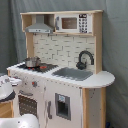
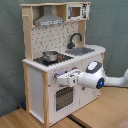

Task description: Play with the kitchen

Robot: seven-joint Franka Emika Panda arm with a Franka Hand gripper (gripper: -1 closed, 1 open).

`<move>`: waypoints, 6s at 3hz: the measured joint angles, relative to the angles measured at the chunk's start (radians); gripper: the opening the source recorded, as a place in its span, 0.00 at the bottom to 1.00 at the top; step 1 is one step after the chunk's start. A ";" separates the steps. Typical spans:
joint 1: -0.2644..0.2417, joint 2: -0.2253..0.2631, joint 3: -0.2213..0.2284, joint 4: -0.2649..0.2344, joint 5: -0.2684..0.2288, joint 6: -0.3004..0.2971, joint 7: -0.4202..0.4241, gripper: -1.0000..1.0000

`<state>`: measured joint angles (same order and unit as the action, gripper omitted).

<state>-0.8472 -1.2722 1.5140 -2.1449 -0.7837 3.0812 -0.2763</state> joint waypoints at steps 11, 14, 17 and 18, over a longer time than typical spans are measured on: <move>-0.100 0.002 0.077 0.123 0.076 -0.071 0.753 0.00; -0.100 0.002 0.076 0.122 0.076 -0.065 1.078 0.00; -0.100 0.002 0.080 0.122 0.076 -0.049 1.209 1.00; -0.100 0.002 0.093 0.122 0.076 -0.016 1.264 1.00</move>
<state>-0.9475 -1.2703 1.6069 -2.0228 -0.7080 3.0656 0.9881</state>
